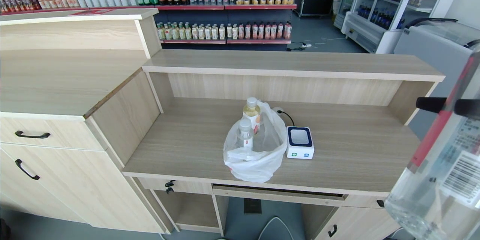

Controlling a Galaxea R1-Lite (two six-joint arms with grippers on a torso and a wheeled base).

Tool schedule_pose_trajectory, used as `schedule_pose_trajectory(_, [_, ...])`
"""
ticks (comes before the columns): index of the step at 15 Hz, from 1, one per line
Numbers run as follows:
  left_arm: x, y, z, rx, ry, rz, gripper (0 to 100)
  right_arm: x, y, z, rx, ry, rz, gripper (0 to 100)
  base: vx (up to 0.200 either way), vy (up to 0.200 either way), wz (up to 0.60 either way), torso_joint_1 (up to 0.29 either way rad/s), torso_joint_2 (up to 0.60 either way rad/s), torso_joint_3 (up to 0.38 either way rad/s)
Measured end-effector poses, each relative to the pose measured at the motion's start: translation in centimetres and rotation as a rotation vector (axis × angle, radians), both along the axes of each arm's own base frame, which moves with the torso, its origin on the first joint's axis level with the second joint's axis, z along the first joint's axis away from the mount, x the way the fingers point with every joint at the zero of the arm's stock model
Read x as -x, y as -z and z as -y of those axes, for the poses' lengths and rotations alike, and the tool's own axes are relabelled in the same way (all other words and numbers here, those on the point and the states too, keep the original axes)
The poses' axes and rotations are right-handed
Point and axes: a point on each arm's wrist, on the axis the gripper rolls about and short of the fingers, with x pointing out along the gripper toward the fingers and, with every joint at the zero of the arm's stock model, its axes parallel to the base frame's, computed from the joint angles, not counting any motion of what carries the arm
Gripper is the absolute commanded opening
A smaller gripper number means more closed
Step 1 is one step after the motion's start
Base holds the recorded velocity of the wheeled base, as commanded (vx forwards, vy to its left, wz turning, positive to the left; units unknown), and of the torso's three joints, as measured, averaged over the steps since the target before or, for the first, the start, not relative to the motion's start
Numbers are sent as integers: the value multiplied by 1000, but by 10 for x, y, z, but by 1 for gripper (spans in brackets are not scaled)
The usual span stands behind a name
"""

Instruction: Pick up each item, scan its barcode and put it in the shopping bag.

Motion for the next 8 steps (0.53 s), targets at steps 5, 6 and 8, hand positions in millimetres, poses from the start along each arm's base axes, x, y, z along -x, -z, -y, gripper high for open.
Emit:
schedule_pose_trajectory(5, [0, 0, 0, 0, 0, 0, 100, 0, 1, 0, 6, 1, 2, 0, 0, 0, 0, 0, 0, 0])
schedule_pose_trajectory(6, [0, 0, 0, 0, 0, 0, 100, 0, 2, 0, 7, 1, 1, 0, 0, 0, 0, 0, 0, 0])
schedule_pose_trajectory(8, [0, 0, 0, 0, 0, 0, 100, -1, 2, 0, 9, 3, 1, 0, 0, 0, 0, 0, 0, 0])
